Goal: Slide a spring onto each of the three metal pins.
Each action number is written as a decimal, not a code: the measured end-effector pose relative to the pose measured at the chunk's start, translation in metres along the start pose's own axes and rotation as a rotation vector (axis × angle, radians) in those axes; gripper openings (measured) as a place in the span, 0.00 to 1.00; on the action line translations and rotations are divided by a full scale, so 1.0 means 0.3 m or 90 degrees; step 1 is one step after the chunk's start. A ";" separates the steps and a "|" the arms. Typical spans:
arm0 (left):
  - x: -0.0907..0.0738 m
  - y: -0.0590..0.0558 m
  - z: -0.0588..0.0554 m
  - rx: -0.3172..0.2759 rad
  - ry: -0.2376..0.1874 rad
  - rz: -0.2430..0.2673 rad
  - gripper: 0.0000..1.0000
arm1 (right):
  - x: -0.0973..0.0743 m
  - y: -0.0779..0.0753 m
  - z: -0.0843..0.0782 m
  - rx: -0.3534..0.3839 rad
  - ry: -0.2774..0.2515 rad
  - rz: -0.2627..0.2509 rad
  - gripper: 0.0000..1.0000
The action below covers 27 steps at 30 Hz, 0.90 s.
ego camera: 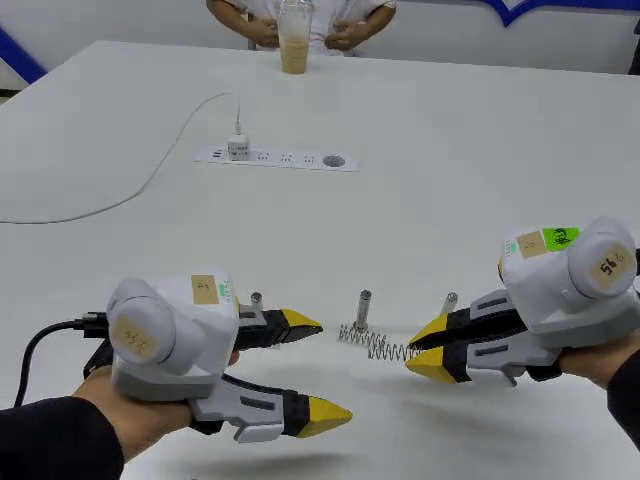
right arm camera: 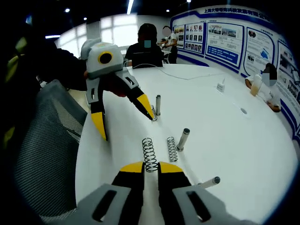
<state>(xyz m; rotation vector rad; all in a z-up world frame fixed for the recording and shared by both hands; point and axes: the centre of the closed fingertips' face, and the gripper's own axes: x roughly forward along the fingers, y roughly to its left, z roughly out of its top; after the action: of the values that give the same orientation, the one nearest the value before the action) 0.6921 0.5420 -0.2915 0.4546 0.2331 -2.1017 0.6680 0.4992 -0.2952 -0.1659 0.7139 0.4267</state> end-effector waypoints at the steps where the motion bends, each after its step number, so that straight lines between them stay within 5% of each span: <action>1: 0.004 -0.003 0.002 0.003 -0.001 -0.002 0.53 | 0.002 0.005 0.005 -0.003 0.000 0.002 0.12; 27: 0.038 -0.041 0.022 0.075 -0.007 -0.029 0.22 | 0.025 0.092 0.057 -0.043 0.018 0.055 0.12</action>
<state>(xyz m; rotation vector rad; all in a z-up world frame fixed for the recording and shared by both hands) 0.6746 0.5376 -0.2903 0.5121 0.1155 -2.1689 0.6714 0.5313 -0.2875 -0.2061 0.7372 0.5322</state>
